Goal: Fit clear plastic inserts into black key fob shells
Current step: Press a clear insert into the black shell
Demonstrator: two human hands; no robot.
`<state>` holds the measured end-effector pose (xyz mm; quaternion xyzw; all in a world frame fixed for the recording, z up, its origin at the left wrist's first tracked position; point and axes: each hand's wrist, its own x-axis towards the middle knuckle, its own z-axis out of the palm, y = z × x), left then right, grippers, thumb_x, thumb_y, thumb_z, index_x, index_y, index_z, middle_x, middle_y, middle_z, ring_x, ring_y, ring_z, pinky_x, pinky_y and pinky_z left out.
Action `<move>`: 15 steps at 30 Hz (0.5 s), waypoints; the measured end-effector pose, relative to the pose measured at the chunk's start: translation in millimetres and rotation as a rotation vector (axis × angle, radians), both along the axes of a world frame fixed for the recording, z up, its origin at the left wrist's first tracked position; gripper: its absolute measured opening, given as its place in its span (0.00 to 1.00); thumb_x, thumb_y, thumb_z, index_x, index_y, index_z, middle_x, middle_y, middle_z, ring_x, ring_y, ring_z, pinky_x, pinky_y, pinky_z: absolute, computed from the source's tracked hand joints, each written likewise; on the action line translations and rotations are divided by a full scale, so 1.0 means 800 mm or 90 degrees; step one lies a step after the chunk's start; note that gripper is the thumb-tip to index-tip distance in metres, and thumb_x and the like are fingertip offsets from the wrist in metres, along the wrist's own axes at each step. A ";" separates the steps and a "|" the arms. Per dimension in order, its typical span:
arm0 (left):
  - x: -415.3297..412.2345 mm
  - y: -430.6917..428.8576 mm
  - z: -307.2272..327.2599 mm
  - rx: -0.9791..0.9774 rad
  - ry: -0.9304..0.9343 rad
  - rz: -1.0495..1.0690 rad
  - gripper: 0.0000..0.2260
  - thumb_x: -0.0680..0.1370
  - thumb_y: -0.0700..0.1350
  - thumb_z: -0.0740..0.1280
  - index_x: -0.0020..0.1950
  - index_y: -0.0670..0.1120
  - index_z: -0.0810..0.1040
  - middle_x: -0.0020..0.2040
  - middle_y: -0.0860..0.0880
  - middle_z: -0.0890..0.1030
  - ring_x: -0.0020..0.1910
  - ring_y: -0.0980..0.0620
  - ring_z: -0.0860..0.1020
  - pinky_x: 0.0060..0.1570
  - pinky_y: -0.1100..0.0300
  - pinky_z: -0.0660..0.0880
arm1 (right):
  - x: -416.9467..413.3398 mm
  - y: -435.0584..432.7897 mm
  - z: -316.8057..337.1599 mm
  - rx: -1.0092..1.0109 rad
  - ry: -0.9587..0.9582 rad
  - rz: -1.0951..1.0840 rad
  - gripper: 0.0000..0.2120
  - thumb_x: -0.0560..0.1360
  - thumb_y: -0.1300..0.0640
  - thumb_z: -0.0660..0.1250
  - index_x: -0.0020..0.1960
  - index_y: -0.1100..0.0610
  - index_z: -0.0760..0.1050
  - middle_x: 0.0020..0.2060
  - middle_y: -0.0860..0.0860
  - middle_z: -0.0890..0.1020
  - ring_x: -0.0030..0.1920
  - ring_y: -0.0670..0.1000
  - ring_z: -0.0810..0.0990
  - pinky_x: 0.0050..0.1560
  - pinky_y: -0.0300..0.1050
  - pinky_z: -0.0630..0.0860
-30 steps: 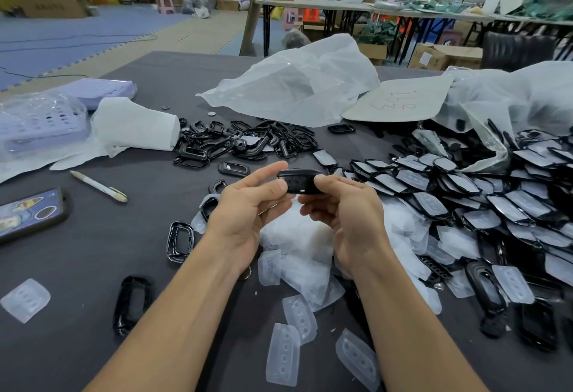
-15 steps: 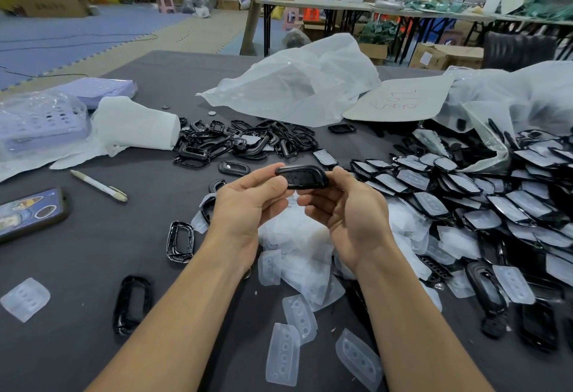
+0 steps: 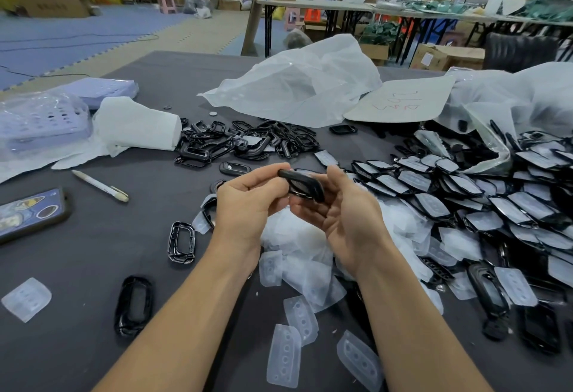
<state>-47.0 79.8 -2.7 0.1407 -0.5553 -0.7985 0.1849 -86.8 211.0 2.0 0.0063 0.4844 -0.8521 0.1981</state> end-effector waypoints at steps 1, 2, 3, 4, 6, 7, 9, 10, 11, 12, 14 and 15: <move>0.000 -0.001 0.000 0.032 0.000 -0.020 0.16 0.76 0.30 0.70 0.43 0.50 0.90 0.38 0.49 0.87 0.31 0.58 0.79 0.36 0.68 0.79 | 0.000 0.001 0.000 0.000 0.006 0.009 0.14 0.84 0.58 0.62 0.50 0.66 0.82 0.42 0.62 0.86 0.36 0.55 0.86 0.39 0.45 0.84; 0.000 -0.002 0.001 0.062 -0.002 -0.035 0.16 0.76 0.31 0.70 0.43 0.50 0.90 0.38 0.49 0.87 0.31 0.58 0.79 0.36 0.68 0.79 | 0.000 0.003 0.000 0.005 0.017 0.013 0.11 0.82 0.64 0.63 0.50 0.66 0.83 0.42 0.62 0.86 0.36 0.55 0.86 0.39 0.44 0.83; -0.001 -0.004 0.001 0.088 -0.005 -0.046 0.16 0.77 0.31 0.70 0.43 0.50 0.90 0.38 0.49 0.86 0.31 0.59 0.79 0.36 0.68 0.79 | 0.000 0.004 0.000 0.014 0.031 0.010 0.09 0.80 0.69 0.64 0.49 0.66 0.83 0.41 0.62 0.86 0.36 0.55 0.86 0.39 0.43 0.83; -0.001 -0.006 0.001 0.111 -0.008 -0.054 0.15 0.77 0.32 0.69 0.43 0.50 0.90 0.38 0.49 0.86 0.31 0.58 0.80 0.36 0.68 0.79 | 0.000 0.004 0.000 0.027 0.042 0.001 0.10 0.78 0.72 0.64 0.49 0.65 0.84 0.41 0.61 0.86 0.36 0.54 0.85 0.39 0.42 0.83; -0.003 -0.009 0.000 0.139 -0.016 -0.055 0.16 0.78 0.32 0.69 0.42 0.49 0.90 0.38 0.49 0.86 0.31 0.58 0.80 0.35 0.68 0.79 | 0.001 0.005 0.000 0.070 0.064 -0.035 0.08 0.76 0.74 0.68 0.50 0.65 0.83 0.38 0.60 0.85 0.33 0.53 0.84 0.36 0.40 0.81; -0.004 -0.011 0.000 0.143 -0.019 -0.047 0.16 0.78 0.32 0.68 0.42 0.49 0.90 0.38 0.49 0.86 0.32 0.58 0.80 0.35 0.68 0.79 | 0.001 0.004 -0.001 0.106 0.079 -0.064 0.08 0.75 0.73 0.70 0.51 0.65 0.82 0.36 0.58 0.84 0.30 0.51 0.82 0.32 0.39 0.78; -0.005 -0.014 0.000 0.131 -0.023 -0.037 0.16 0.78 0.31 0.67 0.41 0.49 0.90 0.38 0.49 0.86 0.33 0.58 0.81 0.36 0.68 0.79 | 0.001 0.003 -0.002 0.180 0.106 -0.129 0.09 0.72 0.73 0.72 0.50 0.63 0.79 0.31 0.55 0.81 0.26 0.49 0.77 0.26 0.38 0.71; -0.005 -0.016 -0.001 0.114 -0.022 -0.045 0.17 0.77 0.31 0.67 0.42 0.49 0.90 0.38 0.49 0.86 0.35 0.58 0.82 0.38 0.68 0.79 | 0.000 0.002 -0.003 0.207 0.118 -0.154 0.10 0.71 0.73 0.73 0.48 0.61 0.79 0.30 0.54 0.80 0.25 0.48 0.75 0.25 0.38 0.69; -0.005 -0.017 -0.001 0.091 -0.018 -0.062 0.17 0.77 0.30 0.68 0.43 0.49 0.90 0.39 0.50 0.86 0.37 0.57 0.83 0.40 0.67 0.80 | -0.001 0.002 -0.004 0.231 0.130 -0.171 0.09 0.70 0.72 0.74 0.45 0.60 0.80 0.29 0.52 0.80 0.25 0.47 0.73 0.26 0.37 0.69; -0.004 -0.018 -0.001 0.065 -0.011 -0.087 0.17 0.77 0.30 0.68 0.44 0.50 0.90 0.40 0.50 0.86 0.39 0.58 0.83 0.41 0.67 0.79 | 0.000 0.003 -0.004 0.249 0.141 -0.179 0.09 0.69 0.72 0.74 0.42 0.59 0.80 0.28 0.51 0.80 0.25 0.46 0.73 0.26 0.35 0.69; -0.003 -0.020 -0.001 0.038 0.013 -0.153 0.16 0.75 0.30 0.69 0.47 0.49 0.90 0.41 0.51 0.87 0.40 0.58 0.83 0.44 0.67 0.79 | 0.000 0.007 -0.002 0.258 0.161 -0.176 0.09 0.68 0.72 0.75 0.39 0.59 0.82 0.28 0.49 0.80 0.25 0.42 0.73 0.28 0.32 0.69; -0.003 -0.021 0.000 0.039 0.026 -0.192 0.15 0.74 0.31 0.70 0.47 0.49 0.90 0.41 0.51 0.87 0.40 0.58 0.83 0.45 0.67 0.79 | 0.000 0.010 0.000 0.251 0.171 -0.167 0.08 0.69 0.72 0.75 0.39 0.59 0.84 0.28 0.49 0.81 0.25 0.41 0.74 0.28 0.31 0.70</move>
